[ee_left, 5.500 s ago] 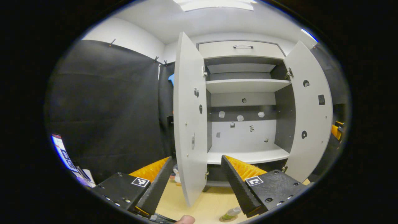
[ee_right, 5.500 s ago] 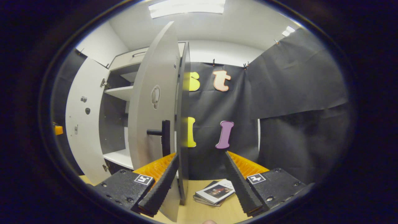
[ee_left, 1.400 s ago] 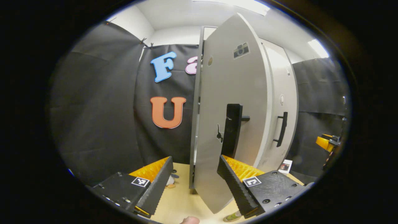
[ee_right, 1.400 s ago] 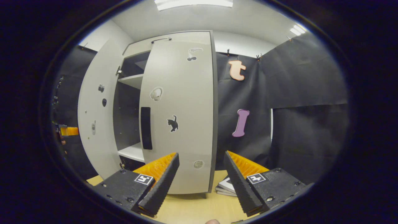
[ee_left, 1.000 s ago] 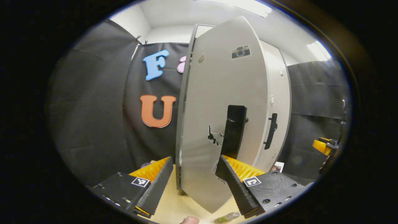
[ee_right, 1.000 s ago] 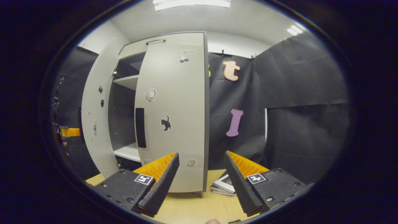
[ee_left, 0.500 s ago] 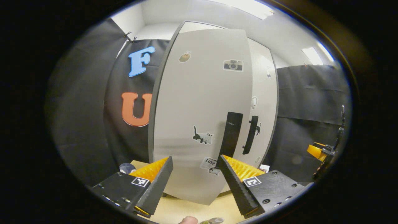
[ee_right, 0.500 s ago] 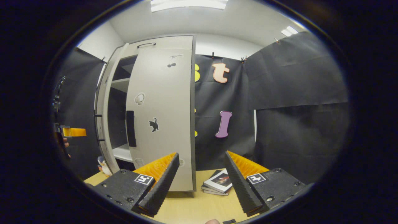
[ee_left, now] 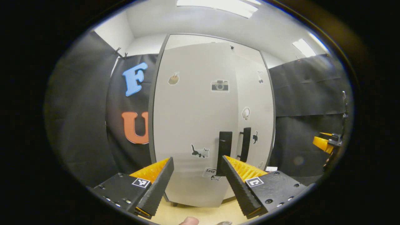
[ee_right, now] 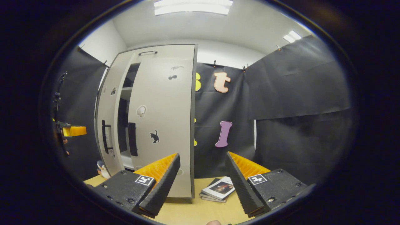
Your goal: Grasp the bottle in the cabinet with the left hand and place it on the coaster, then close the right door with the right hand and the left door with the left hand.
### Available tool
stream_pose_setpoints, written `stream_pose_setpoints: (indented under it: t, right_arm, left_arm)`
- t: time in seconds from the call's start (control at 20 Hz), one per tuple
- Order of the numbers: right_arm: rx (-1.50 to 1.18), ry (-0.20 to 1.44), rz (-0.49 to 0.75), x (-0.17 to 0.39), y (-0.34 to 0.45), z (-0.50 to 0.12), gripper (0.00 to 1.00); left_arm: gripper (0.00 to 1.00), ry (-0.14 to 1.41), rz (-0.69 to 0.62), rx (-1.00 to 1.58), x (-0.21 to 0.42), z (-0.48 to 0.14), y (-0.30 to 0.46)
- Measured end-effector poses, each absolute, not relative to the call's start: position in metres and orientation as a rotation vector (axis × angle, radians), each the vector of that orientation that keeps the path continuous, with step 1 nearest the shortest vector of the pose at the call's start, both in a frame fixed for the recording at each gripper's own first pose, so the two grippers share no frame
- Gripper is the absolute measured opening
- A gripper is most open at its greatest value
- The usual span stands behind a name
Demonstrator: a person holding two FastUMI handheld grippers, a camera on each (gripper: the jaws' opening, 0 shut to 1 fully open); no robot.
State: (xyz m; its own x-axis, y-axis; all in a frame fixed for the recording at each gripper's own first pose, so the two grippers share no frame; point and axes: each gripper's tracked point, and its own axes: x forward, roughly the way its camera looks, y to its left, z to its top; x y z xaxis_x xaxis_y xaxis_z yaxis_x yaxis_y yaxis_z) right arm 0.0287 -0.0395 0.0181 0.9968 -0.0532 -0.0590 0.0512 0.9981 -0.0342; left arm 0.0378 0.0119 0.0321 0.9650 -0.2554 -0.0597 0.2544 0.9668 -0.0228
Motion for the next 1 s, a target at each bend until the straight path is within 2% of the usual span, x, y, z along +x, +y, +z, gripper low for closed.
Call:
stream_pose_setpoints:
  t: [0.05,0.5,0.55,0.6,1.0]
  right_arm:
    - [-0.037,0.048,-0.045,0.029,-0.036,0.025,0.93]
    - [-0.106,-0.065,0.032,0.028,0.004,0.071,0.95]
    - [-0.102,-0.067,0.038,0.028,0.007,0.072,0.94]
    - [-0.097,-0.066,0.043,0.028,0.01,0.072,0.94]
    - [-0.093,-0.03,0.114,0.035,0.038,0.063,0.95]
  left_arm:
    - [1.0,0.05,-0.253,-0.015,0.036,0.038,0.013]
    - [1.0,-0.041,-0.142,-0.031,0.014,0.083,0.06]
    - [0.95,-0.047,-0.121,-0.026,0.009,0.084,0.068]
    - [1.0,-0.05,-0.1,-0.021,0.004,0.085,0.076]
    - [1.0,-0.057,0.019,-0.002,-0.025,0.082,0.123]
